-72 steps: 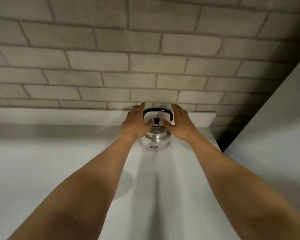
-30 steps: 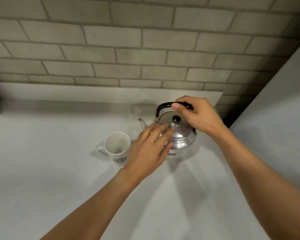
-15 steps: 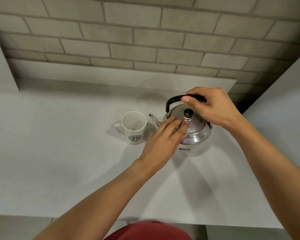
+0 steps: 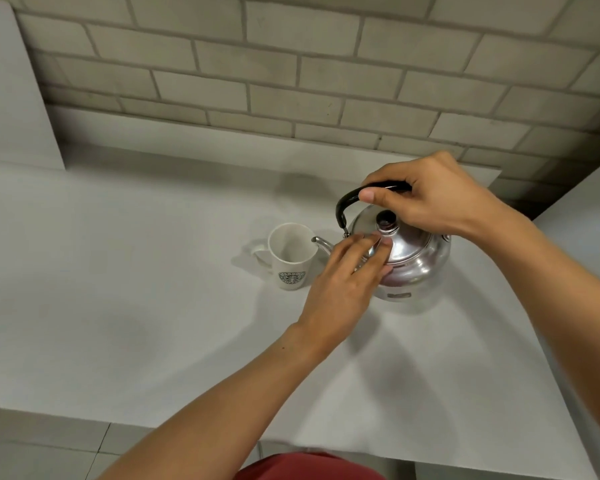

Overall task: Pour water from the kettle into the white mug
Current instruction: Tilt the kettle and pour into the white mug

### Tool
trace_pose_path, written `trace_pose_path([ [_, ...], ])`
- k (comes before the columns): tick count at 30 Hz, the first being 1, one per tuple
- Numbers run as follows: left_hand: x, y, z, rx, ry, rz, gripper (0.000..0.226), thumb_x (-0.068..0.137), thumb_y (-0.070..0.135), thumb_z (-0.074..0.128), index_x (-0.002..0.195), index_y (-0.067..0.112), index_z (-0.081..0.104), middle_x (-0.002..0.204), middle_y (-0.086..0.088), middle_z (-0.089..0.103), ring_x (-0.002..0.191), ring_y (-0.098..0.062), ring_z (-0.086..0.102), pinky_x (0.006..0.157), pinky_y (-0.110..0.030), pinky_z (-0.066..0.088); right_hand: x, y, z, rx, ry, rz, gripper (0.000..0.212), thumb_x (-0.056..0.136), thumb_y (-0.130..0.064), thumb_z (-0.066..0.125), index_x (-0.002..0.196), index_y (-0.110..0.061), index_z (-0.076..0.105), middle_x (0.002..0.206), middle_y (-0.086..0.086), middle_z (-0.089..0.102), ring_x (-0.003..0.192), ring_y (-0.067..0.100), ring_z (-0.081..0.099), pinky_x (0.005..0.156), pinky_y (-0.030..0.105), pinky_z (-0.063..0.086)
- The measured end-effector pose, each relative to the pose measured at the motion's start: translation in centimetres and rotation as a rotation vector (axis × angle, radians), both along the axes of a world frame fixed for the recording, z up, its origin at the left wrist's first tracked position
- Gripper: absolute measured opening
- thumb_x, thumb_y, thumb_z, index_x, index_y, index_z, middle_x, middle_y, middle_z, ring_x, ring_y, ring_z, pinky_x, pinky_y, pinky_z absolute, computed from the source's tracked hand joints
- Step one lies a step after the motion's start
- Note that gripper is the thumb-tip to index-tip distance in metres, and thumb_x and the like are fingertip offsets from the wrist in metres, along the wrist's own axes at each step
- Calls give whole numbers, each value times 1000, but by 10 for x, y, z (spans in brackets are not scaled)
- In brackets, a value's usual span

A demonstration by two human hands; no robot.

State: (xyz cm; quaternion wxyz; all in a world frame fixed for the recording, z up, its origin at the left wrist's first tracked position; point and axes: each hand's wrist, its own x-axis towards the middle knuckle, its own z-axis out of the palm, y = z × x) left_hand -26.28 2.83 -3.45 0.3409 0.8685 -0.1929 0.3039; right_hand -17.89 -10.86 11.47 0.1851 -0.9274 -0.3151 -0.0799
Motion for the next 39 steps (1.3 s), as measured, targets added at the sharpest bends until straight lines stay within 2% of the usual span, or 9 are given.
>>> trace_pose_path([
  [3,2,-1,0,-48,-10,6,35,98,14,71,130,2,69,126,-19,70,117,-40,67,90,-49,61,3,7,5,-45,-4,29,33,97,-51,63,114,-27,80,98,-2,83,89,22,74,83,44,58],
  [9,5,-5,5,-147,-48,1,33,98,10,69,129,-4,68,124,-21,70,115,-41,67,99,-47,56,6,20,21,-136,-11,77,34,97,-52,61,113,-29,81,86,0,82,72,23,69,73,40,56],
  [12,7,-7,7,-198,-67,-2,34,98,9,68,130,-4,67,125,-22,69,116,-41,66,102,-45,54,7,28,30,-170,-32,104,34,96,-50,62,112,-26,82,90,-1,83,75,24,71,74,41,57],
  [16,9,-10,10,-271,-46,6,36,99,11,68,132,-1,67,128,-19,68,120,-37,63,108,-37,49,9,36,42,-227,-47,152,43,94,-55,58,113,-25,82,84,3,82,72,26,71,70,44,57],
  [20,10,-14,11,-312,-41,3,37,99,12,69,134,1,66,130,-18,67,121,-34,62,108,-36,48,10,40,49,-273,-32,176,39,95,-57,58,112,-30,81,79,-1,81,70,24,69,70,44,57],
  [24,9,-17,10,-328,-47,4,36,100,14,67,134,2,66,131,-16,66,121,-32,62,108,-34,47,10,43,52,-311,-2,170,50,91,-66,50,114,-33,80,84,0,81,79,25,70,73,46,58],
  [29,8,-20,9,-364,-65,5,35,100,17,66,133,4,66,132,-14,65,121,-29,61,109,-30,47,8,44,54,-333,-4,163,37,96,-58,59,112,-32,81,81,2,80,75,26,68,70,46,58],
  [35,9,-21,9,-381,-70,-4,37,98,11,70,134,4,66,133,-14,65,124,-29,62,109,-35,49,6,45,59,-349,-26,164,33,97,-54,62,113,-32,81,85,3,81,79,27,71,71,45,59],
  [39,9,-23,10,-400,-66,-4,37,98,11,70,134,4,67,133,-14,65,123,-30,62,107,-38,50,5,48,62,-351,-27,167,29,97,-51,63,110,-32,82,68,-5,72,64,17,63,61,37,53],
])
